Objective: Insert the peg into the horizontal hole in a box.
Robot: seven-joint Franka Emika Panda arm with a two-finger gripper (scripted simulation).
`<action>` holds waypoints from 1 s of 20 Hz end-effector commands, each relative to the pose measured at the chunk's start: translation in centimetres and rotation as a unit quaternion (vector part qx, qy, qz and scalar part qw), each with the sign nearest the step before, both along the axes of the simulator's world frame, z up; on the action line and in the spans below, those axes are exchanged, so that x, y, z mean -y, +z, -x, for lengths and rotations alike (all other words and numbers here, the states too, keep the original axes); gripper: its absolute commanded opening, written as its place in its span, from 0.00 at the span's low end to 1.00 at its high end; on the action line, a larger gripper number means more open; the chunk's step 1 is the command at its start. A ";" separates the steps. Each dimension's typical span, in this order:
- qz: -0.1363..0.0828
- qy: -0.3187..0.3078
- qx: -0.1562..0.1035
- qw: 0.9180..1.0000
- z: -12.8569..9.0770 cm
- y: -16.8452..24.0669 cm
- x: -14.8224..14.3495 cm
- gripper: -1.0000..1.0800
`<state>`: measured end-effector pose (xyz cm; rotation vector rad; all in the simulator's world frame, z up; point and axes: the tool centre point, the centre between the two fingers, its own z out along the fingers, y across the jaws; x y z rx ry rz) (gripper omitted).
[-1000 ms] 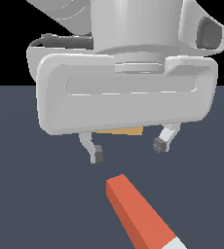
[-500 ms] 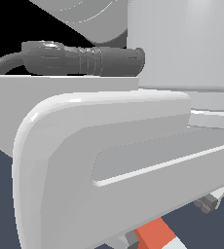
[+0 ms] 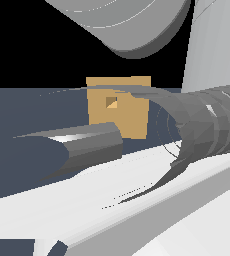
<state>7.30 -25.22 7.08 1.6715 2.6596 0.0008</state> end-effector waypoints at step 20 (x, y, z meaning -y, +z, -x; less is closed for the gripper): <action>0.000 0.009 0.000 1.000 -0.5 -4.4 0.7 0.96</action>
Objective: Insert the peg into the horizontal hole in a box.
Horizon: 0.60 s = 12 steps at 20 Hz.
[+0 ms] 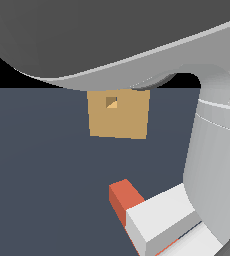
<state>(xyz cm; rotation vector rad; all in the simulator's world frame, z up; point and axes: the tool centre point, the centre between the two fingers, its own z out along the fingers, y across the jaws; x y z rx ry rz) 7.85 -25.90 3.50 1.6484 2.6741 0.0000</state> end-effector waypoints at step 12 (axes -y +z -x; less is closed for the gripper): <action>0.000 0.000 0.000 1.000 -0.1 -1.7 0.0 0.00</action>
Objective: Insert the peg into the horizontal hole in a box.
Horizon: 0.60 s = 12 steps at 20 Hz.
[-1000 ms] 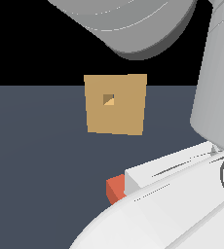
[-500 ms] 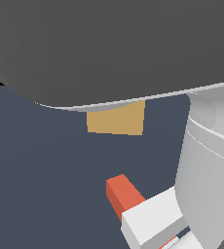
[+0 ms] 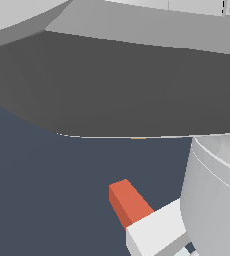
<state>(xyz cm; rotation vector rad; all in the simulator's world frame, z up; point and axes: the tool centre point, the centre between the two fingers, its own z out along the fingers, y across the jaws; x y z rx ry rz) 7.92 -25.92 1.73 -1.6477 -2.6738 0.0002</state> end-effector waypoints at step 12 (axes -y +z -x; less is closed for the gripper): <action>0.000 -0.002 0.000 1.000 0.2 0.1 -0.2 0.00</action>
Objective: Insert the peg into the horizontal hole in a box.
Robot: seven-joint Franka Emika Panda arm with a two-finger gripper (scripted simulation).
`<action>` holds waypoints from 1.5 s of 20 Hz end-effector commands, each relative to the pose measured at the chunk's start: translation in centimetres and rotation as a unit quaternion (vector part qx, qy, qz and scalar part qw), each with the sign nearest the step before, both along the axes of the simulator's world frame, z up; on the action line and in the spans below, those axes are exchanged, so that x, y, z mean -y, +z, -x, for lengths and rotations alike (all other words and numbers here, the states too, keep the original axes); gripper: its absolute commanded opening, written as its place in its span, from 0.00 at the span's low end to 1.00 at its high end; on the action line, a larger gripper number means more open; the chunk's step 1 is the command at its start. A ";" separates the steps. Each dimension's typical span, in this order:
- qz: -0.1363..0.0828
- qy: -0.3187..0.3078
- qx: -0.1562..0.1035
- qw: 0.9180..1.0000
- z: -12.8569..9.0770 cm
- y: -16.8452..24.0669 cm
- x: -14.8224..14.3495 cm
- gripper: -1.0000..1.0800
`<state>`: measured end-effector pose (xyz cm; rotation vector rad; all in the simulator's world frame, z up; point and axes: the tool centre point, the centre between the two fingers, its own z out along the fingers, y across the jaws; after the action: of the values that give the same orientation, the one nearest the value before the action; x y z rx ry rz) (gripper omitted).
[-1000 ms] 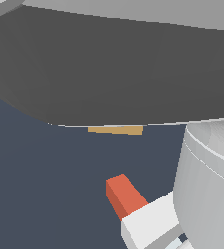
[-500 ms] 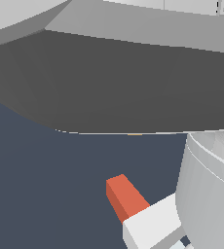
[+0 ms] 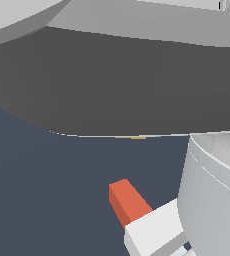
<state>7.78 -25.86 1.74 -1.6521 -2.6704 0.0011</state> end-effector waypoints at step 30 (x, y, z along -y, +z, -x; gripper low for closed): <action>0.000 -0.152 0.001 0.988 8.3 5.9 -11.9 0.00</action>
<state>-0.08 -15.02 7.02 -2.0065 -2.4129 0.0021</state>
